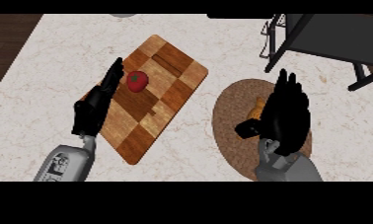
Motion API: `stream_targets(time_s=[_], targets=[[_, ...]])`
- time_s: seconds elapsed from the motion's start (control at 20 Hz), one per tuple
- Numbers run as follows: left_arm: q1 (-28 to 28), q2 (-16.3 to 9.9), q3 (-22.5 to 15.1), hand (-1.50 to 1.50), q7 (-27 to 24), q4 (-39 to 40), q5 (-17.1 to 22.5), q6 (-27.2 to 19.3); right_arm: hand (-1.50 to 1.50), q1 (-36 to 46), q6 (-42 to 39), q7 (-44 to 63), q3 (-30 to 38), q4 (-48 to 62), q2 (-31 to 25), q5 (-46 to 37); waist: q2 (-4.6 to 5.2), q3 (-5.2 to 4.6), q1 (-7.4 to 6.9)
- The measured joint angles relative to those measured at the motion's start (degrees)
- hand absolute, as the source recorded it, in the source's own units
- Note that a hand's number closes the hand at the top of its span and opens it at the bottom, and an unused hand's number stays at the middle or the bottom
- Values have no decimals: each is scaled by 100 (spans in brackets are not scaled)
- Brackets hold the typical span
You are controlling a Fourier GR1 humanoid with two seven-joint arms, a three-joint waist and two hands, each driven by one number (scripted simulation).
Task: Pick the croissant from the placemat and place it in the tiered shelf
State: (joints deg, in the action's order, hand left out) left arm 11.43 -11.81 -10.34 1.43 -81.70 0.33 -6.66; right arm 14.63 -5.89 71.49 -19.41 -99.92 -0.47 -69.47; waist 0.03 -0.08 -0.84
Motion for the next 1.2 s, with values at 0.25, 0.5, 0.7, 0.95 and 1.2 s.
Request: stream_targets(time_s=[0.25, 0.5, 0.7, 0.95, 1.2], targets=[[-30, 51, -1, 0, -62, 20, -57, -13, -150, 172, 20, 21, 38, 190, -5, 51, -3, 2, 16], [-58, -15, 89, 0, -101, 23, -17, 96, -150, 350, 106, 32, 138, 505, -7, 148, -2, 3, 9], [-112, 25, 49, 0, -23, -87, -80, 56, -150, 319, 159, 35, 189, 634, -8, 163, -8, 4, 15], [-27, 31, 142, 0, -25, 25, -47, 116, -150, 347, 237, 36, 211, 820, -8, 190, -5, 4, 34], [-18, 94, 141, 0, -64, 58, -97, 102, -150, 405, 340, 11, 248, 1130, -10, 267, -1, 5, 32]])
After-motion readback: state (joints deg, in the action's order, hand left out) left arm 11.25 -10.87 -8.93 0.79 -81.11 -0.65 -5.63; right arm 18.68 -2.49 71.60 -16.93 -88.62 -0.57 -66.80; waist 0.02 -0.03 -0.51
